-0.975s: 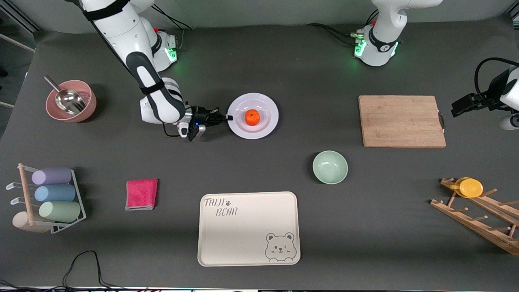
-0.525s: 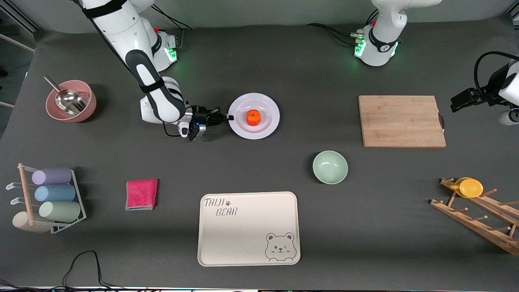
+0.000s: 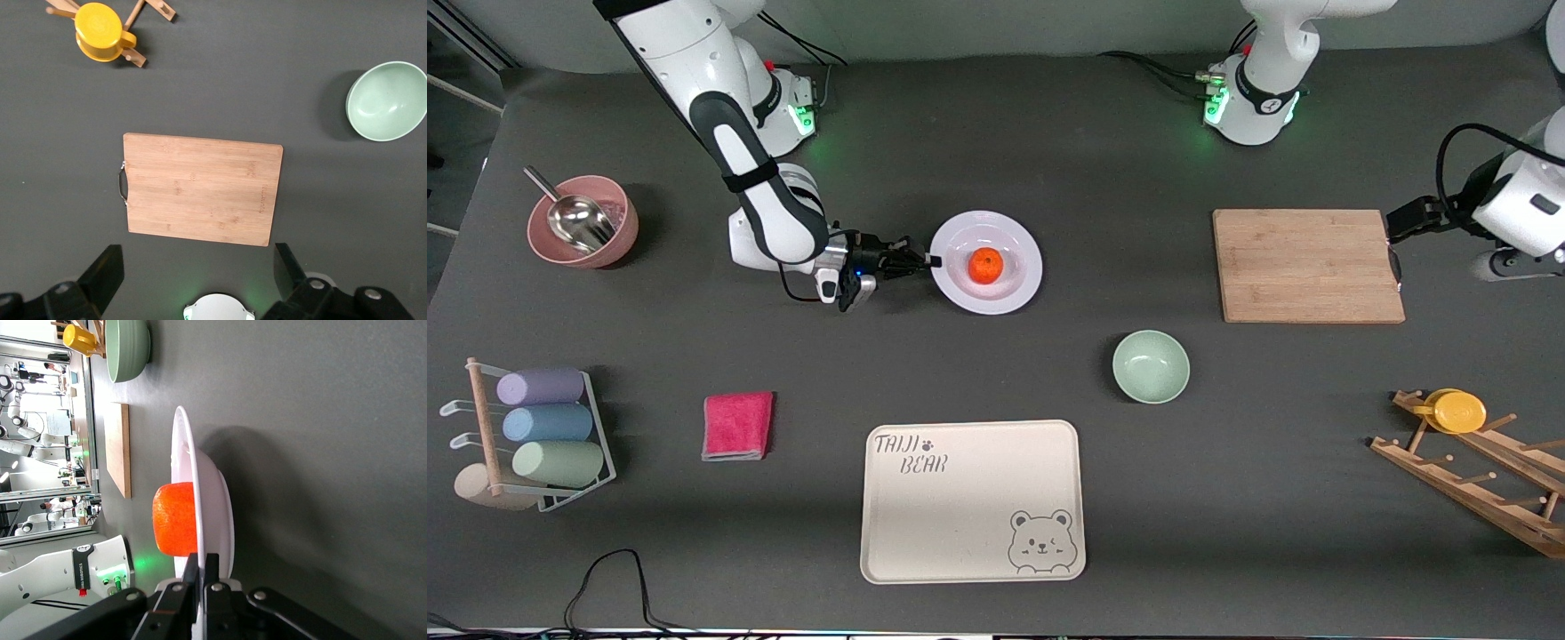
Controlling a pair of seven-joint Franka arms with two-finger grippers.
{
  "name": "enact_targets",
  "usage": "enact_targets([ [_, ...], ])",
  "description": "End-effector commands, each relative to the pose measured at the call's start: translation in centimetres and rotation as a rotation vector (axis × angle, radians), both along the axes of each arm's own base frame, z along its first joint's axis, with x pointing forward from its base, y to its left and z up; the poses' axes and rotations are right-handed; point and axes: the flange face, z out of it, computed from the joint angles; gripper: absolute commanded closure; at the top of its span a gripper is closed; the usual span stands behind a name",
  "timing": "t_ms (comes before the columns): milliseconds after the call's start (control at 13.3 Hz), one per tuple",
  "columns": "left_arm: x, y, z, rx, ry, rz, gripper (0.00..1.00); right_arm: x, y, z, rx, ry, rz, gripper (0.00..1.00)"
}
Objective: Place orange and plate with both arms
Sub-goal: 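Grip the plate rim with the right gripper and lift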
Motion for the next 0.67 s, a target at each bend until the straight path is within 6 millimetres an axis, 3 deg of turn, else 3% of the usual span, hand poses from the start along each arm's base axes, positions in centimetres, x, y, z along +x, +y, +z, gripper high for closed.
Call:
enact_targets([
  [0,-0.2,0.1,-0.1,-0.002,0.008,-0.013,0.0,1.3,-0.2,1.8,0.068,0.009,-0.039,1.0],
  [300,-0.1,0.7,-0.6,-0.002,0.007,-0.003,0.0,4.1,-2.6,3.8,0.166,0.009,-0.079,1.0],
  [600,-0.2,0.7,-1.2,-0.002,0.018,-0.004,0.0,6.0,-3.1,5.2,0.209,0.023,-0.099,1.0],
])
